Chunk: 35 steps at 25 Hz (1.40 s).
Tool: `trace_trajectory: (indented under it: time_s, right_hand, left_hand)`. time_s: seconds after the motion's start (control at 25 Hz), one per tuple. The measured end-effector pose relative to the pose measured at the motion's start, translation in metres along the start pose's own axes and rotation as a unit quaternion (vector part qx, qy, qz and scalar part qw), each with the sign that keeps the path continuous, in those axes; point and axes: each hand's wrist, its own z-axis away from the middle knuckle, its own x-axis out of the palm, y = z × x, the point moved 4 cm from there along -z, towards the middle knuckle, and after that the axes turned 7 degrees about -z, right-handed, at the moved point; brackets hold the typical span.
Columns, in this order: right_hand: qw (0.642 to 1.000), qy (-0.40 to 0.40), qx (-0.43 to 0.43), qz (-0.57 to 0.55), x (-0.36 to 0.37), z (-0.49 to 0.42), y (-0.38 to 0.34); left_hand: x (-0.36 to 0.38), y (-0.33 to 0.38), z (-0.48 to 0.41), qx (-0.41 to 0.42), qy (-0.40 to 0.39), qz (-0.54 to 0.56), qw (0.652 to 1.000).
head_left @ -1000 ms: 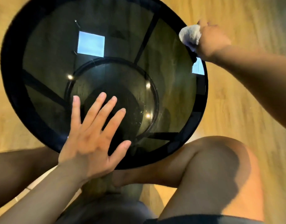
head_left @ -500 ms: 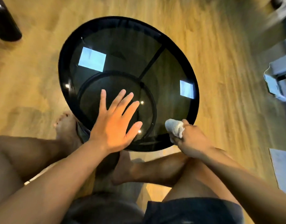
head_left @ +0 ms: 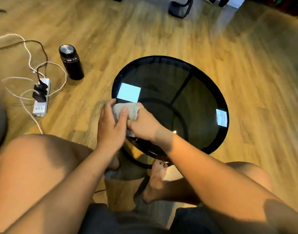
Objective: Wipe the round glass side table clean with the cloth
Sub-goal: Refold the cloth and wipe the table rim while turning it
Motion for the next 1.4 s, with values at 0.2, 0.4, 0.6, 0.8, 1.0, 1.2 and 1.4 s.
trace_trajectory:
  time_s: [0.2, 0.4, 0.6, 0.8, 1.0, 1.2, 1.4]
  right_hand:
    - [0.947, -0.025, 0.006, -0.322, -0.019, 0.08, 0.014]
    - [0.934, 0.156, 0.071, -0.314, -0.03, 0.139, 0.061]
    - [0.891, 0.125, 0.102, -0.425, -0.035, 0.175, 0.091]
    - [0.913, 0.074, 0.098, -0.388, -0.029, 0.186, 0.102]
    - [0.993, 0.114, -0.003, -0.037, -0.011, 0.173, 0.096]
    - [0.968, 0.234, 0.013, -0.09, -0.031, 0.173, 0.112]
    - [0.949, 0.246, -0.001, -0.197, -0.041, 0.176, 0.118]
  left_hand:
    - [-0.005, 0.007, 0.039, -0.147, -0.195, 0.256, 0.935]
    - [0.02, 0.021, 0.082, -0.144, -0.196, 0.17, 0.955]
    - [0.038, 0.036, 0.103, -0.098, -0.299, 0.16, 0.935]
    - [0.038, 0.019, 0.104, -0.125, -0.287, 0.046, 0.948]
    - [0.032, 0.014, 0.107, -0.126, -0.288, 0.027, 0.949]
    - [0.03, 0.014, 0.11, -0.102, -0.344, 0.02, 0.933]
    - [0.028, 0.016, 0.101, -0.142, -0.275, 0.093, 0.946]
